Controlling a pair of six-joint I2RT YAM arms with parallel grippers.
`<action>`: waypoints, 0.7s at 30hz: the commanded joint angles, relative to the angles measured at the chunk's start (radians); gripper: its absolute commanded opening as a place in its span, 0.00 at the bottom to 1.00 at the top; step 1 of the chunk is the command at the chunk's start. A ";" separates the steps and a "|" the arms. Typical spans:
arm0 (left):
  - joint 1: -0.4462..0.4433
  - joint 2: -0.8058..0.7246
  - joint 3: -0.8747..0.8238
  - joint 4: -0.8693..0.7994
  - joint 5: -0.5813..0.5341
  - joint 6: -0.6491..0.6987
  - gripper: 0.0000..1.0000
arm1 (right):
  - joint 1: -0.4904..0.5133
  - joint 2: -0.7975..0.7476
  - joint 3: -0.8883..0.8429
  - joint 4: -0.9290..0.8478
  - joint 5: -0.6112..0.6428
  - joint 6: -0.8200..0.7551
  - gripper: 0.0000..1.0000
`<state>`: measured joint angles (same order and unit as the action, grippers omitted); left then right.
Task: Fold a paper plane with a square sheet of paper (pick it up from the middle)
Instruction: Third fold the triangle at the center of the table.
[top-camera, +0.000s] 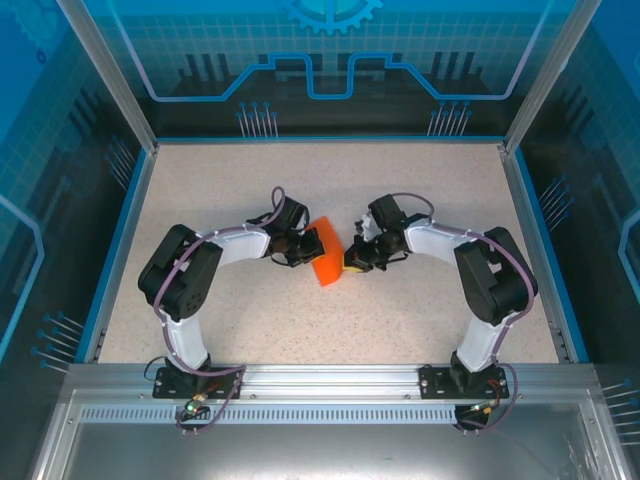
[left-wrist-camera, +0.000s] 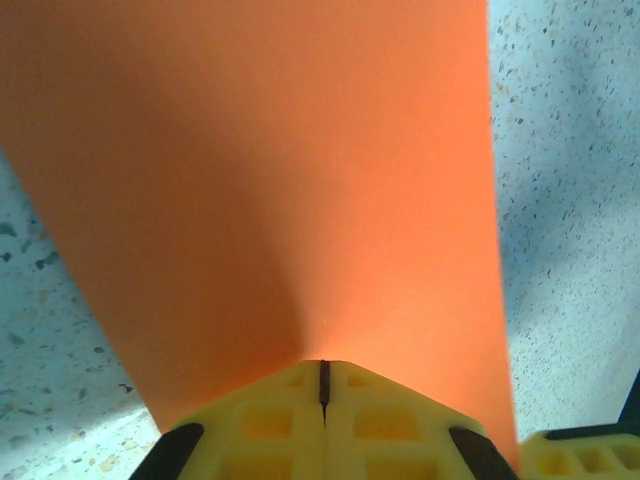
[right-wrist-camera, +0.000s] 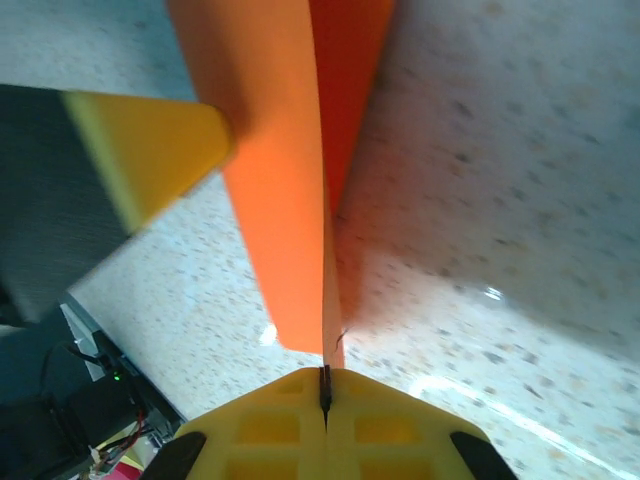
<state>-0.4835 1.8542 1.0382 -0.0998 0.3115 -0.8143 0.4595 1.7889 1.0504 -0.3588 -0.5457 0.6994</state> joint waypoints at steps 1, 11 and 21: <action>-0.002 0.026 -0.031 -0.004 0.005 -0.013 0.01 | 0.028 0.035 0.056 -0.051 -0.026 -0.011 0.05; -0.003 0.029 -0.015 -0.040 -0.009 0.015 0.00 | 0.080 0.131 0.162 -0.014 -0.040 -0.001 0.05; 0.023 -0.082 0.017 -0.071 -0.126 0.025 0.03 | 0.090 0.179 0.172 0.019 -0.010 0.024 0.05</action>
<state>-0.4774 1.8030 1.0252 -0.1364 0.2531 -0.8093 0.5369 1.9438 1.2060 -0.3592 -0.5575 0.7048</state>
